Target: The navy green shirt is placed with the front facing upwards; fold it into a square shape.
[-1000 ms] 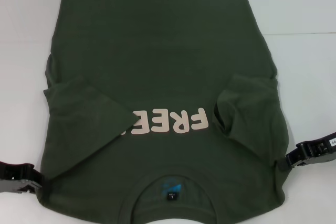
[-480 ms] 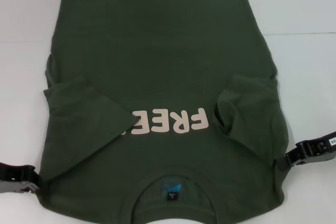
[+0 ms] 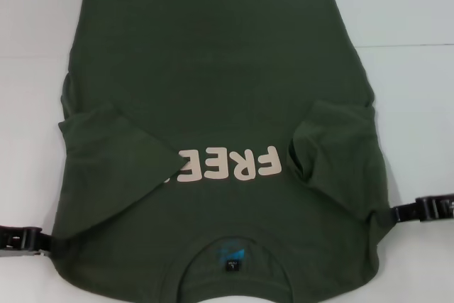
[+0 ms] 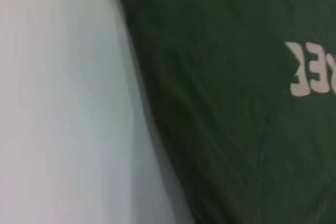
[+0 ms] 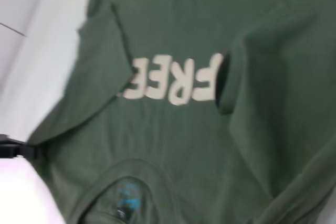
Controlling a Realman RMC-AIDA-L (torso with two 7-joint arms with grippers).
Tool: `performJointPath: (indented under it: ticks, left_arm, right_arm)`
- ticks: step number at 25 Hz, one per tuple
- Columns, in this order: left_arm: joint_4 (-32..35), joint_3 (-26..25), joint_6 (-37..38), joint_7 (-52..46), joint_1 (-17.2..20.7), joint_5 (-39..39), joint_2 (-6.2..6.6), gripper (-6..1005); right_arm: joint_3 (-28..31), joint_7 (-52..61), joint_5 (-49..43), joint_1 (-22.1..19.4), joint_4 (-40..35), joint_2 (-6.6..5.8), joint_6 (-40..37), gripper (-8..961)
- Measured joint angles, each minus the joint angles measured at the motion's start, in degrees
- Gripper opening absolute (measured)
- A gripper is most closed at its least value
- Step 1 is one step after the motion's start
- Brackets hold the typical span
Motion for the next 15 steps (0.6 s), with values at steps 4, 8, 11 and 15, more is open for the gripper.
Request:
performJointPath:
  ticks: [4, 8, 11, 15]
  left_arm:
    - [-0.98, -3.75, 0.35, 7.23, 1.06, -1.75, 0.03, 39]
    - [-3.08, -7.05, 0.59, 13.10, 1.28, -2.46, 0.36, 40]
    - [-4.11, -8.55, 0.52, 16.85, 1.73, -2.54, 0.42, 42]
    - [-5.45, -9.41, -0.12, 21.30, 2.33, -2.94, 0.39, 44]
  right_arm:
    - [1.47, -7.86, 4.65, -2.89, 2.10, 0.30, -0.12, 40]
    - [2.74, -15.15, 9.13, -5.69, 3.71, 0.76, -0.58, 40]
    - [3.33, -19.19, 11.59, -7.08, 4.89, 0.84, -1.35, 40]
    - [4.65, -23.62, 12.39, -8.30, 6.31, 1.09, -1.29, 40]
